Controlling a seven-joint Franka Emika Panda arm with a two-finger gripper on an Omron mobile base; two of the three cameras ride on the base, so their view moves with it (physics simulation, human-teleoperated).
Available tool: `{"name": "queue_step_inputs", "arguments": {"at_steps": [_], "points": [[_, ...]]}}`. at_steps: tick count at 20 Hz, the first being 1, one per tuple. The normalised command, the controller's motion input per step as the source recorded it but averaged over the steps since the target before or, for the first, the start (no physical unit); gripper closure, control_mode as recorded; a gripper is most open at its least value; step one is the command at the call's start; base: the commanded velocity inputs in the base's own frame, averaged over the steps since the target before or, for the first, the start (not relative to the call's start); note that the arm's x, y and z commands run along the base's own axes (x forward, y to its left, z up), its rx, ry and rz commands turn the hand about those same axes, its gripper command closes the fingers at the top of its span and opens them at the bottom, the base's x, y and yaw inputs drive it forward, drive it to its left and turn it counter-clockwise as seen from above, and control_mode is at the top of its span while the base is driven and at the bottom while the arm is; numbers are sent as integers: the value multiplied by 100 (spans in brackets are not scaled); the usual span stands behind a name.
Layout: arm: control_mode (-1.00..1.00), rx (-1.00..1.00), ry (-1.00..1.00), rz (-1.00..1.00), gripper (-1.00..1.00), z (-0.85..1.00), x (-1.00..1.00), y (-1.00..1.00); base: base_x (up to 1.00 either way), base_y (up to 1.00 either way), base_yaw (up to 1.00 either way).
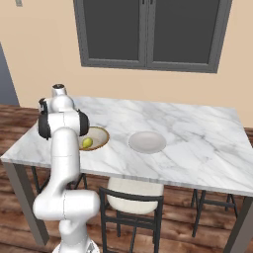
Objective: Pick the chicken drumstick and lemon from their plates and place them in the bowl. Then put the bowl in the fridge.
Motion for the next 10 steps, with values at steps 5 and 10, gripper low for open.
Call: {"name": "queue_step_inputs", "arguments": {"at_steps": [5,10], "points": [[-100,0,0,0,-100,-9,16,8,0,0,0],[-100,0,0,1,-100,-9,13,10,0,0,0]]}}
